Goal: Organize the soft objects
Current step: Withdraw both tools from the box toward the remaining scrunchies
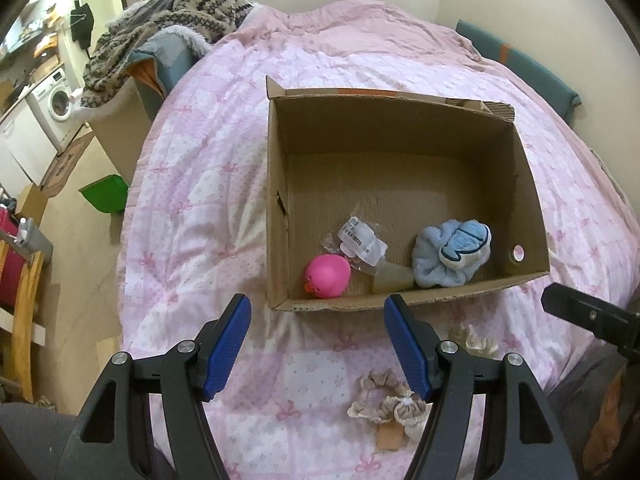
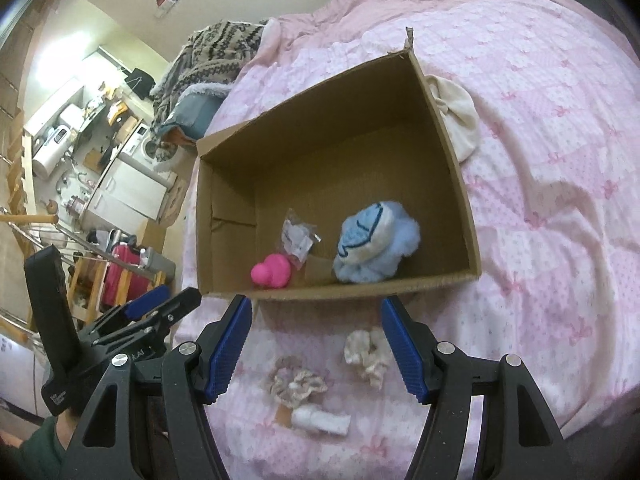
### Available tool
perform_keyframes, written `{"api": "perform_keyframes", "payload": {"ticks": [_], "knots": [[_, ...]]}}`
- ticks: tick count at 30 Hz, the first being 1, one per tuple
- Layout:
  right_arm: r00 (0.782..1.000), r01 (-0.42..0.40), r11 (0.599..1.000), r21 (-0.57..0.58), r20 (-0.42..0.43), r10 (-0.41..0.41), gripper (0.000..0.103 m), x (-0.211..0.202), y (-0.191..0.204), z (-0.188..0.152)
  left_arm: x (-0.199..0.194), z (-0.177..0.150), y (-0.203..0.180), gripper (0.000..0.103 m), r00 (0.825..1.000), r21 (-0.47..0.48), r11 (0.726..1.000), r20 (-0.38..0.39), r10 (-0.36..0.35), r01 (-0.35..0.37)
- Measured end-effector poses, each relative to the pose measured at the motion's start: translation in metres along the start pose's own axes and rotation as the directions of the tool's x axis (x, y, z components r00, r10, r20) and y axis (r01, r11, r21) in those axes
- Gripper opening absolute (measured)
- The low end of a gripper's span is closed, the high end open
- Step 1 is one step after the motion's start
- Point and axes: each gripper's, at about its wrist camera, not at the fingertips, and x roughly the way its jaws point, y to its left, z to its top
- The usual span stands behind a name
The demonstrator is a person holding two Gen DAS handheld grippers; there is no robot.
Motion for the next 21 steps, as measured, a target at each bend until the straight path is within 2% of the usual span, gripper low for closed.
{"api": "perform_keyframes", "payload": {"ticks": [13, 21], "knots": [[0.999, 0.041, 0.999, 0.024, -0.037, -0.04, 0.071, -0.001, -0.004, -0.017, -0.009, -0.024, 0.006, 0.066, 0.999, -0.035, 0.999, -0.044, -0.01, 0.009], [0.99, 0.104, 0.988, 0.116, -0.109, -0.091, 0.071, 0.018, -0.024, -0.02, 0.006, -0.028, 0.018, 0.066, 0.995, -0.107, 0.994, -0.098, 0.004, -0.015]]}}
